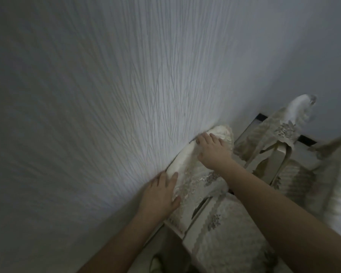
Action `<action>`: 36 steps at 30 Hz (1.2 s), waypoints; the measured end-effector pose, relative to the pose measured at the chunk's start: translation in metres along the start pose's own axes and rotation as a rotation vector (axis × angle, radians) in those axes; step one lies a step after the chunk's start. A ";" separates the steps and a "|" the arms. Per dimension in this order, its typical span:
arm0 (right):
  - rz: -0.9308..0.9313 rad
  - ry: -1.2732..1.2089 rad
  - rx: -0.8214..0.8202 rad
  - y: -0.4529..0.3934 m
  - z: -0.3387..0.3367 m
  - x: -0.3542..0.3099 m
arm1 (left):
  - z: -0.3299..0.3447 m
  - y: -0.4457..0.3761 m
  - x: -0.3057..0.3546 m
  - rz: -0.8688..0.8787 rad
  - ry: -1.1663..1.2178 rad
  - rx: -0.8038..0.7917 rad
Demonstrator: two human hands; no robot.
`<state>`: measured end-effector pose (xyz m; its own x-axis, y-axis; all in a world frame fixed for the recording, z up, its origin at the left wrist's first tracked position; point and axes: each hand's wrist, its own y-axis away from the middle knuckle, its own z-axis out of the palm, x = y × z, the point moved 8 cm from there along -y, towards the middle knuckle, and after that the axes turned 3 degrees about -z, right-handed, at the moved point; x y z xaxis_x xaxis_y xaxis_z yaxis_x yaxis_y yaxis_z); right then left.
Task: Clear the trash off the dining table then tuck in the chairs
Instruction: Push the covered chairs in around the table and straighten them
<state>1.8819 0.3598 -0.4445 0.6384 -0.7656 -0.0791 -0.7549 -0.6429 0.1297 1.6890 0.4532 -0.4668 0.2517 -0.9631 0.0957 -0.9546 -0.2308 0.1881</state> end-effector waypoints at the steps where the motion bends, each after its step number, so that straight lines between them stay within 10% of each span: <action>1: -0.017 0.010 -0.018 -0.005 0.004 0.002 | 0.003 0.000 0.000 -0.006 0.007 -0.003; 19: -0.148 0.016 0.093 -0.039 0.008 0.029 | -0.004 -0.033 -0.013 -0.066 0.384 0.079; 36: -0.052 -0.058 0.133 0.027 0.018 0.087 | 0.005 -0.053 0.061 0.160 0.234 -0.298</action>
<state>1.9141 0.2749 -0.4660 0.6701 -0.7290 -0.1398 -0.7369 -0.6759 -0.0078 1.7537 0.4063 -0.4755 0.1660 -0.9179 0.3604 -0.9056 0.0027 0.4241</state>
